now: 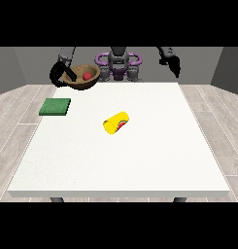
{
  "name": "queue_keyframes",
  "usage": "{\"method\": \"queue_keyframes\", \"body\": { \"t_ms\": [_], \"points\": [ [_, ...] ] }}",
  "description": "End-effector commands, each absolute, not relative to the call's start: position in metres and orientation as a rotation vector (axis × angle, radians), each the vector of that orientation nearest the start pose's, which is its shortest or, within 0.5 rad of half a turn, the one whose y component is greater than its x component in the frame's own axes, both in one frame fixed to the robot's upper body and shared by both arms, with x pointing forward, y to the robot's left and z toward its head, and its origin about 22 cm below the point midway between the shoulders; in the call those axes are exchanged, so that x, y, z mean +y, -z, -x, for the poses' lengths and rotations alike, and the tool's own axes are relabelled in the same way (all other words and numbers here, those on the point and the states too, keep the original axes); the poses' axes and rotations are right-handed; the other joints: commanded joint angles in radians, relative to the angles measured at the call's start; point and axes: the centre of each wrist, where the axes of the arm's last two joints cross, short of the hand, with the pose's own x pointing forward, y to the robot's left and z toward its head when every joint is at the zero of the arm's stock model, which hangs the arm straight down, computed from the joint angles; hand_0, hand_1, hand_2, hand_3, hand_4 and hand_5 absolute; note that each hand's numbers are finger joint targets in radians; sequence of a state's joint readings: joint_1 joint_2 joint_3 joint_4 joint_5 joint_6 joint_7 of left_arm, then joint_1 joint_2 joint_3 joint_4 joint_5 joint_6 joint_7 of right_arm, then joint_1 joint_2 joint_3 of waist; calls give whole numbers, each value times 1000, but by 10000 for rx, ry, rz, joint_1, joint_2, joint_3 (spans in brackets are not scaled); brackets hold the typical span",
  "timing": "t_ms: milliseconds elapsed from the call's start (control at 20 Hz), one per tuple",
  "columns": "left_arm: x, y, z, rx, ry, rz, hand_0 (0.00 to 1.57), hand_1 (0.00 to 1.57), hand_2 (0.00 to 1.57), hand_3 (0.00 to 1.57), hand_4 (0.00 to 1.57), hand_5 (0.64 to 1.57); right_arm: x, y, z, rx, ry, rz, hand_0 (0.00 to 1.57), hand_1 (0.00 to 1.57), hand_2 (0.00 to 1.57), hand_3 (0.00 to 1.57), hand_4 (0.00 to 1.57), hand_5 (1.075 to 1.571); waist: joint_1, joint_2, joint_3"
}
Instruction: Pick the cup and pour the ball into the bowl, then pick the bowl and place it on the pad
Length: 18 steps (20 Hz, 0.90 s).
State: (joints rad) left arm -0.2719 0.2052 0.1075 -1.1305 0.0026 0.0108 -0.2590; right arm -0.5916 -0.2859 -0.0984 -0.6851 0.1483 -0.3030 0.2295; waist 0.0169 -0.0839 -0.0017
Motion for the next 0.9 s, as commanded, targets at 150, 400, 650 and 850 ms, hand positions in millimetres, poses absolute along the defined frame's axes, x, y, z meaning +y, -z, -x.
{"method": "queue_keyframes", "body": {
  "t_ms": [150, 400, 650, 850],
  "points": [
    [314, 21, -301, -16919, 941, -2002, 0, 0, 0, 0, 1051, 1435, -339, -22, -366, -10963, -288, 5552, 1571, 1571, 1571, 728, 777, 1571, -308, 528, 14],
    [350, -29, -310, -18184, 739, -1675, 0, 0, 0, 0, 1289, 1510, -425, -37, -339, -11653, 296, 6551, 1571, 1571, 1571, 0, 888, 1571, 518, 1559, 22],
    [446, -82, -294, -19274, 102, -2242, 0, 0, 0, 0, 1296, 1571, -442, -25, -321, -12530, 1200, 6707, 1571, 1571, 1571, 0, 864, 1570, 825, 2382, 21],
    [491, -107, -285, -19733, -391, -2420, 0, 0, 0, 0, 1266, 1571, -426, -27, -331, -12994, 1130, 6781, 1571, 1571, 1571, 0, 796, 1566, 623, 2670, 14]
  ]
}}
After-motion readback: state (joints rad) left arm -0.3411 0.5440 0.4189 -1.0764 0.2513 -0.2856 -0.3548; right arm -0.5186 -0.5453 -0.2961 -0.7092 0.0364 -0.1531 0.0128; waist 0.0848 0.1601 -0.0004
